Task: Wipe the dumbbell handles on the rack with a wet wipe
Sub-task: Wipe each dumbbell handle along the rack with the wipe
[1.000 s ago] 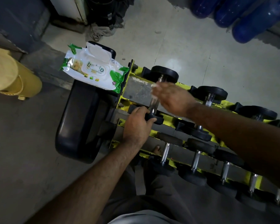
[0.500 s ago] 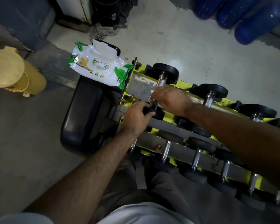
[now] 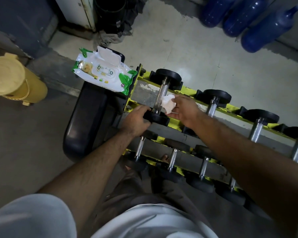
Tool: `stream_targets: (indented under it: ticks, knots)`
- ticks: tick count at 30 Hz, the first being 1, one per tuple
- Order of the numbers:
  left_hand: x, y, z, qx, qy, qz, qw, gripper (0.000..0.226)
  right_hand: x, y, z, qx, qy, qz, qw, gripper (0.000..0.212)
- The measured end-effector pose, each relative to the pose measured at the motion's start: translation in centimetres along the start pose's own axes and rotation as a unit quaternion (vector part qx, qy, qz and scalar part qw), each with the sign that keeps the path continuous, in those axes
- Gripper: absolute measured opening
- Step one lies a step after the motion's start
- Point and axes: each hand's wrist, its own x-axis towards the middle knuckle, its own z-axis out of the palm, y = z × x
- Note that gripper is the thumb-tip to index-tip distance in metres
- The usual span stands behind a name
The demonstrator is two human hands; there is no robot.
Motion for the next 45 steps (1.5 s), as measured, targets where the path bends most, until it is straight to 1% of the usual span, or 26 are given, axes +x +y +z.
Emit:
stream_targets:
  ticks: [6,9,11,14,17,20,22,24,27,30,34,36,37,40,41,42,43,45]
  knots:
    - [0.7,-1.1,0.5,0.009,-0.014,0.017,1.000,0.036,0.8,0.8,-0.4,0.026,0.013,0.025,0.999,0.021]
    - [0.7,-1.2,0.4,0.023,-0.025,0.035,0.999,0.030,0.9,1.2,-0.3,0.025,0.028,0.029,0.999,0.031]
    - [0.7,-1.1,0.3,0.053,-0.031,0.050,0.997,0.027,0.8,1.2,-0.1,0.020,0.037,0.025,0.999,0.032]
    - [0.6,-0.4,0.3,0.125,-0.028,0.078,0.989,0.027,0.7,0.9,-0.1,0.015,0.038,0.012,0.999,0.024]
    - [0.5,0.7,0.4,0.225,-0.015,0.139,0.964,0.033,0.7,0.2,-0.6,0.028,0.034,0.000,0.999,0.019]
    - [0.5,2.1,0.2,0.308,-0.009,0.203,0.930,0.041,0.9,-0.1,-1.3,0.035,0.051,-0.006,0.998,0.021]
    - [0.5,2.6,0.4,0.366,-0.017,0.240,0.899,0.040,1.0,-0.3,-1.6,0.026,0.073,-0.015,0.997,0.017]
    - [0.5,3.0,0.8,0.405,-0.017,0.260,0.876,0.039,1.3,-0.4,-1.6,0.020,0.090,-0.025,0.995,0.018]
    - [0.1,4.0,1.5,0.449,-0.034,0.257,0.855,0.043,1.5,-0.5,-1.3,0.013,0.081,-0.046,0.996,0.021]
    - [-0.2,4.9,2.5,0.483,-0.063,0.224,0.844,0.045,1.8,-0.3,-0.9,-0.004,0.069,-0.087,0.994,0.023]
    - [-0.7,5.6,3.7,0.516,-0.074,0.201,0.829,0.035,2.6,0.5,-0.9,-0.075,0.070,-0.168,0.980,0.022]
    - [-1.0,5.5,3.8,0.508,-0.058,0.191,0.838,0.036,2.4,0.6,-1.0,-0.120,0.066,-0.223,0.965,0.027]
    - [-1.1,5.4,3.8,0.493,-0.045,0.181,0.850,0.036,2.2,0.5,-1.2,-0.153,0.061,-0.250,0.954,0.029]
    - [-1.4,4.9,3.5,0.394,0.005,0.152,0.907,0.030,1.8,0.5,-1.7,-0.254,0.033,-0.304,0.918,0.031]
    - [-1.5,4.9,3.3,0.349,0.022,0.144,0.926,0.029,1.8,0.4,-1.9,-0.282,0.029,-0.334,0.899,0.031]
    - [-1.5,4.9,3.2,0.302,0.039,0.131,0.943,0.029,1.9,0.4,-2.1,-0.314,0.029,-0.380,0.870,0.031]
    - [-1.6,4.9,3.2,0.259,0.057,0.113,0.957,0.029,2.1,0.4,-2.2,-0.354,0.028,-0.434,0.828,0.032]
    - [-1.6,4.9,3.5,0.206,0.092,0.074,0.971,0.031,3.3,0.4,-2.5,-0.438,0.026,-0.518,0.734,0.033]
